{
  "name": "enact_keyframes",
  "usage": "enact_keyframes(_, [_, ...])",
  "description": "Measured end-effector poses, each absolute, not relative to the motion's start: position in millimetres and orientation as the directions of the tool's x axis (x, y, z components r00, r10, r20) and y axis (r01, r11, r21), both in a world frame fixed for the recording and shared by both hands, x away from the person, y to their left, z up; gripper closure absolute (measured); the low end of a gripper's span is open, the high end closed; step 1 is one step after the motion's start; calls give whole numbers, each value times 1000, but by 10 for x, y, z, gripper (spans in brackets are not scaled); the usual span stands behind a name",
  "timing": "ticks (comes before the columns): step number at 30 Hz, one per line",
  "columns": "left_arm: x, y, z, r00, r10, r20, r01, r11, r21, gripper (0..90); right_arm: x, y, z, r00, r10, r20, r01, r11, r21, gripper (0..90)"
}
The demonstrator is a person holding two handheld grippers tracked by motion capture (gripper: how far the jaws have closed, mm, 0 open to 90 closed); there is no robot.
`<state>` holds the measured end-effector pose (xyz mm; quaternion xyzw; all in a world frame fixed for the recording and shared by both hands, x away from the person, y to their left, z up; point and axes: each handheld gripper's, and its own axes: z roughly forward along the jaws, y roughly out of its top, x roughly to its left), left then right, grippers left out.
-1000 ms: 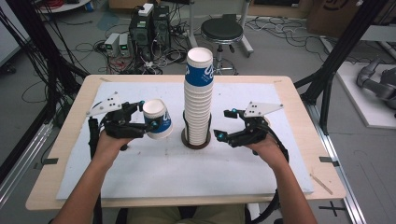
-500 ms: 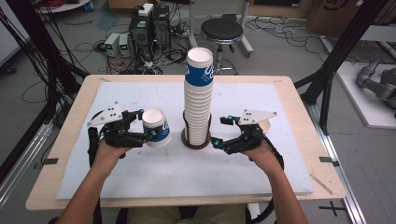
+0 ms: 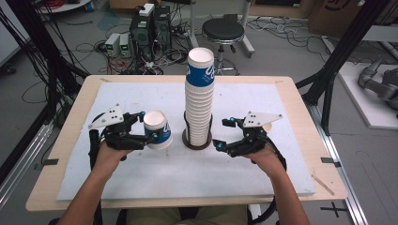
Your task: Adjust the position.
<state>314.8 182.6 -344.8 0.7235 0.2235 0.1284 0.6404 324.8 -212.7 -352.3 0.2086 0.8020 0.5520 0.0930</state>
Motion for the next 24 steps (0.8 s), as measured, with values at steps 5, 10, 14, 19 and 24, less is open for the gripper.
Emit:
enact_keyframes(5, [3106, 1761, -3432, 888, 450, -99, 146, -72, 987, 270, 3201, -2098, -3519, -905, 419, 74, 214, 300, 929, 151])
enact_keyframes(10, [3054, 1665, -3418, 908, 408, -93, 132, -70, 989, 271, 3135, -2043, -3555, -924, 374, 84, 209, 307, 928, 151])
enact_keyframes(14, [3040, 1565, -3422, 924, 369, -97, 130, -67, 989, 272, 3096, -1989, -3567, -934, 346, 85, 196, 301, 933, 152])
enact_keyframes(19, [3019, 1421, -3447, 942, 321, -93, 124, -77, 989, 272, 3064, -1880, -3581, -947, 307, 93, 184, 284, 941, 151])
enact_keyframes(24, [3000, 1315, -3492, 950, 297, -94, 127, -93, 988, 272, 3037, -1746, -3602, -958, 274, 87, 168, 292, 941, 151])
